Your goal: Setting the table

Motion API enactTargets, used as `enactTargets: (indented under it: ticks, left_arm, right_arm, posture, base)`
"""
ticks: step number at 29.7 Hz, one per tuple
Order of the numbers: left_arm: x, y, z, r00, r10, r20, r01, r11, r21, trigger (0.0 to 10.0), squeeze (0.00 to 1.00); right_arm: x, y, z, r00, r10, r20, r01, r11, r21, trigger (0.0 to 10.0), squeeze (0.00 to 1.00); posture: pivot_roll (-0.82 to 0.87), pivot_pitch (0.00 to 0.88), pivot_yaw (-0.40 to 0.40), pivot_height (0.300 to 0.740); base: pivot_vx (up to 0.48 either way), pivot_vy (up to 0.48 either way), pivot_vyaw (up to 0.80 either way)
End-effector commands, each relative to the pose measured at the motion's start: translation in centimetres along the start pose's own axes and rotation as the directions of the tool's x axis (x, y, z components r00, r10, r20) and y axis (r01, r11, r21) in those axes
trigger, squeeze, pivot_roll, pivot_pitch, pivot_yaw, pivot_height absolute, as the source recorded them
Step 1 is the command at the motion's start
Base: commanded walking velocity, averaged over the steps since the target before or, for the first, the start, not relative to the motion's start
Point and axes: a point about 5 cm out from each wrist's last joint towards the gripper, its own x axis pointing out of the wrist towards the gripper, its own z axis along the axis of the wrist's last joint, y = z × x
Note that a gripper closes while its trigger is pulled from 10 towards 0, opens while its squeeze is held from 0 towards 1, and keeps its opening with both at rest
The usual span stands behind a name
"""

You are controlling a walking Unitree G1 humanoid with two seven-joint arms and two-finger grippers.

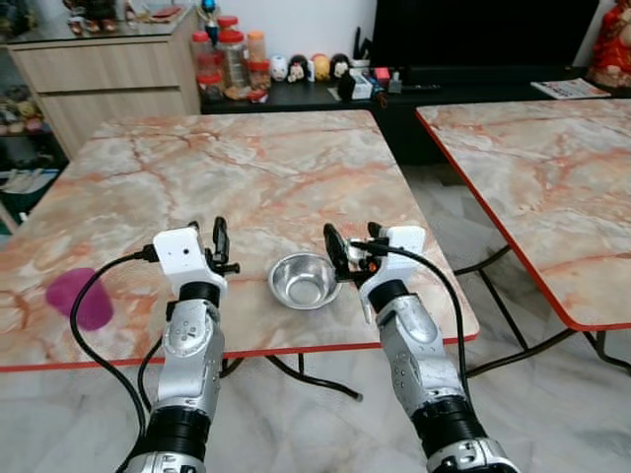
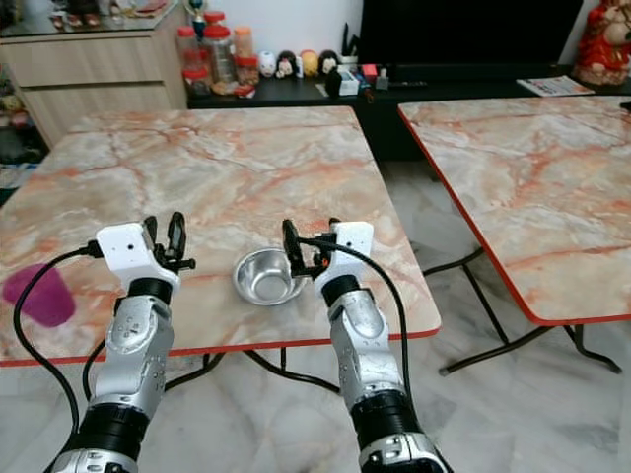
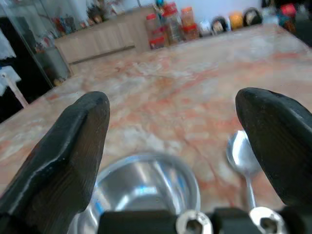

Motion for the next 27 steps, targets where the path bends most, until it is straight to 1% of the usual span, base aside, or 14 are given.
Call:
enactTargets:
  ticks: [1, 2, 6, 7, 9, 10, 11, 15, 17, 20, 24, 27]
  left_arm:
    - [0.1, -0.2, 0.2, 1.000, -0.006, -0.001, 0.006, 1.000, 0.001, 10.0, 0.00]
    - [0.1, -0.2, 0.2, 1.000, -0.008, -0.004, 0.008, 1.000, 0.001, 10.0, 0.00]
    - [0.1, -0.2, 0.2, 1.000, -0.009, -0.005, 0.009, 1.000, 0.000, 10.0, 0.00]
    - [0.1, -0.2, 0.1, 1.000, -0.014, -0.011, 0.014, 1.000, 0.000, 10.0, 0.00]
    - [0.1, -0.3, 0.1, 1.000, -0.016, -0.014, 0.016, 1.000, -0.001, 10.0, 0.00]
    - [0.1, -0.3, 0.0, 1.000, -0.017, -0.015, 0.017, 1.000, -0.001, 10.0, 0.00]
    - [0.1, -0.3, 0.0, 1.000, -0.019, -0.016, 0.019, 1.000, -0.001, 10.0, 0.00]
    - [0.1, -0.4, 0.0, 1.000, -0.020, -0.018, 0.020, 1.000, -0.001, 10.0, 0.00]
    - [0.2, -0.4, 0.0, 1.000, -0.018, -0.020, 0.018, 1.000, -0.001, 10.0, 0.00]
    - [0.2, -0.4, 0.1, 1.000, -0.017, -0.020, 0.017, 1.000, -0.001, 10.0, 0.00]
    - [0.2, -0.4, 0.2, 1.000, -0.010, -0.016, 0.010, 1.000, -0.002, 10.0, 0.00]
    - [0.3, -0.2, 0.4, 1.000, -0.005, -0.009, 0.005, 1.000, -0.003, 10.0, 0.00]
  right_arm:
    - [-0.1, -0.4, 0.0, 1.000, -0.023, -0.010, 0.023, 1.000, 0.017, 10.0, 0.00]
    - [-0.3, -0.6, 0.0, 0.999, -0.035, -0.021, 0.036, 0.998, 0.046, 10.0, 0.00]
    - [-0.4, -0.6, 0.0, 0.999, -0.036, -0.029, 0.038, 0.998, 0.059, 10.0, 0.00]
    - [-0.2, -1.5, -0.5, 0.986, -0.128, -0.105, 0.141, 0.982, 0.123, 10.0, 0.00]
    - [-0.1, -1.8, -0.8, 0.978, -0.158, -0.136, 0.179, 0.971, 0.161, 10.0, 0.00]
    - [-0.1, -1.8, -0.9, 0.977, -0.155, -0.145, 0.177, 0.972, 0.155, 10.0, 0.00]
    - [0.0, -1.9, -1.1, 0.973, -0.160, -0.167, 0.180, 0.977, 0.117, 10.0, 0.00]
    - [0.1, -1.8, -1.2, 0.969, -0.151, -0.196, 0.177, 0.976, 0.125, 10.0, 0.00]
    - [0.8, -0.9, -1.3, 0.971, -0.099, -0.217, 0.127, 0.985, 0.116, 10.0, 0.00]
    - [1.0, -0.7, -1.2, 0.971, -0.089, -0.224, 0.116, 0.987, 0.110, 10.0, 0.00]
    - [1.7, 0.2, -1.4, 0.966, -0.035, -0.257, 0.063, 0.993, 0.103, 10.0, 0.00]
    - [1.9, 0.7, -1.6, 0.960, -0.028, -0.280, 0.053, 0.995, 0.082, 10.0, 0.00]
  posture:
    - [-0.01, 0.003, -0.002, 0.732]
    - [-0.01, 0.003, -0.001, 0.732]
    - [-0.01, 0.003, -0.001, 0.732]
    - [-0.01, 0.001, 0.002, 0.732]
    - [-0.01, 0.001, 0.002, 0.732]
    - [-0.01, 0.001, 0.002, 0.732]
    - [-0.01, 0.001, 0.002, 0.732]
    - [-0.01, 0.002, 0.001, 0.732]
    - [-0.01, 0.001, -0.001, 0.732]
    - [-0.01, 0.000, -0.003, 0.732]
    - [0.00, 0.000, -0.013, 0.732]
    - [0.01, 0.000, -0.017, 0.732]
  base:
    - [0.000, 0.000, 0.00]
    - [0.000, 0.000, 0.00]
    - [0.000, 0.000, 0.00]
    - [0.000, 0.000, 0.00]
    - [0.000, 0.000, 0.00]
    - [0.000, 0.000, 0.00]
    - [0.000, 0.000, 0.00]
    - [0.000, 0.000, 0.00]
    - [0.000, 0.000, 0.00]
    - [0.000, 0.000, 0.00]
    - [0.000, 0.000, 0.00]
    - [0.000, 0.000, 0.00]
